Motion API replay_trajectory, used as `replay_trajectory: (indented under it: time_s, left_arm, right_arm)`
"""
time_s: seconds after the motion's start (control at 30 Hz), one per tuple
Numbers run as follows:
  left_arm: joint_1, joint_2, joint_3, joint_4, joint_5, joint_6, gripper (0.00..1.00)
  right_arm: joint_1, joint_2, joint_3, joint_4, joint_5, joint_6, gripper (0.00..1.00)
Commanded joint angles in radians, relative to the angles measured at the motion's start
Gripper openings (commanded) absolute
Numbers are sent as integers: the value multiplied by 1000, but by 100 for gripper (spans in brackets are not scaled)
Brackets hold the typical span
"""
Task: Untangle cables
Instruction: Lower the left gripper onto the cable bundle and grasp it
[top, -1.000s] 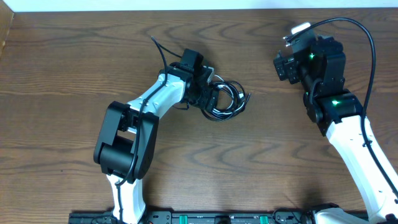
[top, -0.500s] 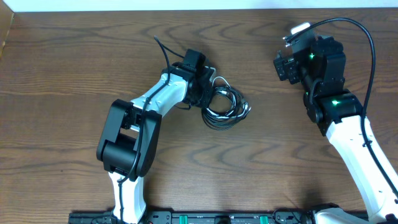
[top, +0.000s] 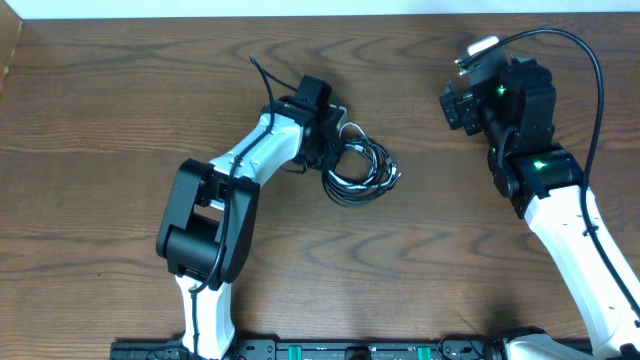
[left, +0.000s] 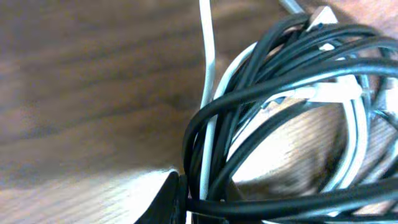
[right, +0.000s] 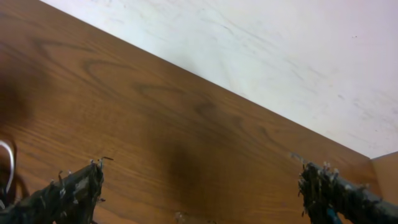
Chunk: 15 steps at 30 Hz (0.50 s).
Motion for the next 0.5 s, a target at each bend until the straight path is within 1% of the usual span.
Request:
replay_trajectory:
  time_s: [0.0,0.3,0.37,0.47]
  left_arm:
    - [28,-59,103,-37,-6,9,7]
    - [35,-204,158,-43,44,12,7]
    - [39,-232,158,-42,94,11,7]
    - [40,-261,158,-45,99,11,7]
  right_arm:
    - [8,3,19,1,8,-15,98]
    - [8,3,19,-9,-12,-5,98]
    - [8,3,19,-13,-40,20,98]
    - [8,3,19,-29,-116,74,99]
